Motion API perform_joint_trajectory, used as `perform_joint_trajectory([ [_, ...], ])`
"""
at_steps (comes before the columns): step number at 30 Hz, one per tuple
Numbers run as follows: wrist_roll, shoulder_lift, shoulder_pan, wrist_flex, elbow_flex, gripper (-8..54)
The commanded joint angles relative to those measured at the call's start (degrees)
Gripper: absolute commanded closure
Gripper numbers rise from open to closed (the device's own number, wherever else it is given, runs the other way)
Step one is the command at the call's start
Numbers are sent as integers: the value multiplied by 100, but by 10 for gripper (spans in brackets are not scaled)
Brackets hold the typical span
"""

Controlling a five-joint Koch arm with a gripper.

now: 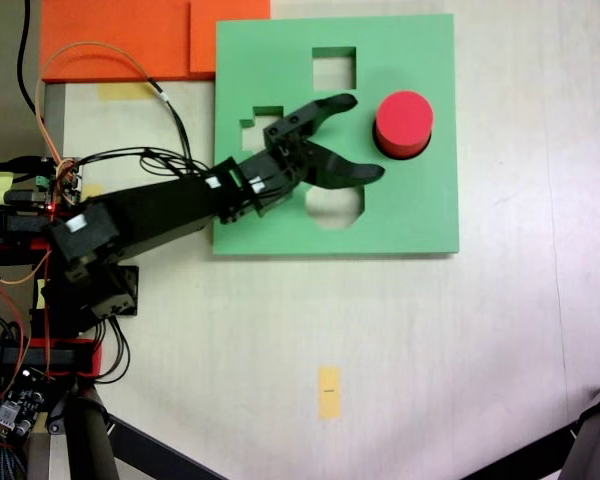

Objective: Put the cylinder block into the corresponding hole

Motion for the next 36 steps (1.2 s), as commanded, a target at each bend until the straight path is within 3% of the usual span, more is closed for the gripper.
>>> perform_joint_trajectory([
  [1,-598,1380,18,844,141,-64],
  [2,-1090,1828,114,1310,246,-58],
  [3,-1881,2470,229,2083,404,-13],
  [5,-4069,3647,624,3331,800,76],
  [7,-5906,4368,1090,3691,1371,114],
  [15,-7901,4403,2399,5098,2312,81],
  [18,-8411,4395,2725,4913,3111,81],
  [26,-8508,4377,2883,3437,5194,105],
  [28,-8473,4377,2971,3454,5229,126],
  [36,-8394,4359,3094,3410,5186,112],
])
